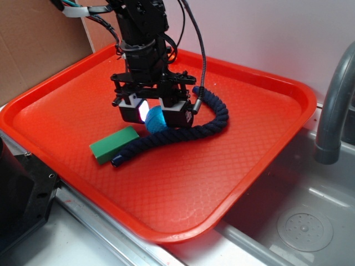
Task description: Grab the blue ball.
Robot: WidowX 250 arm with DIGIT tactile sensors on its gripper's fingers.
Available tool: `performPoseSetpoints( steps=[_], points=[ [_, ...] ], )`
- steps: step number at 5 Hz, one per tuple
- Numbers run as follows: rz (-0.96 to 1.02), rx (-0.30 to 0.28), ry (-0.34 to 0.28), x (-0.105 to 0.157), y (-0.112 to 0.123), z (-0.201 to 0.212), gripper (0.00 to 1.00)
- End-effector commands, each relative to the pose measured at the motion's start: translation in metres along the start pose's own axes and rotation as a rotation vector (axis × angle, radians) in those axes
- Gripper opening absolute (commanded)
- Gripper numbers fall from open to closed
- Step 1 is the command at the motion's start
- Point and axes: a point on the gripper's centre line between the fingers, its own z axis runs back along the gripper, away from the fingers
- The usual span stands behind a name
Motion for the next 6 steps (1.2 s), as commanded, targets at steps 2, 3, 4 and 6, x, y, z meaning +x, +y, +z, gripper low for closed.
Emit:
performPoseSetpoints(
  steps=[2,3,4,6],
  points=[
    [-0.034,0.004,-0.016,0.000,0.013,0.032,0.00],
    [-0.089,0.010,-0.088,-0.018,0.033,0.083,0.00],
    [-0.159,0.029,-0.144,-0.041,0.057,0.133,0.00],
    [-0.226,0.110,-0.081,-0.035,0.064,0.199,0.00]
  ],
)
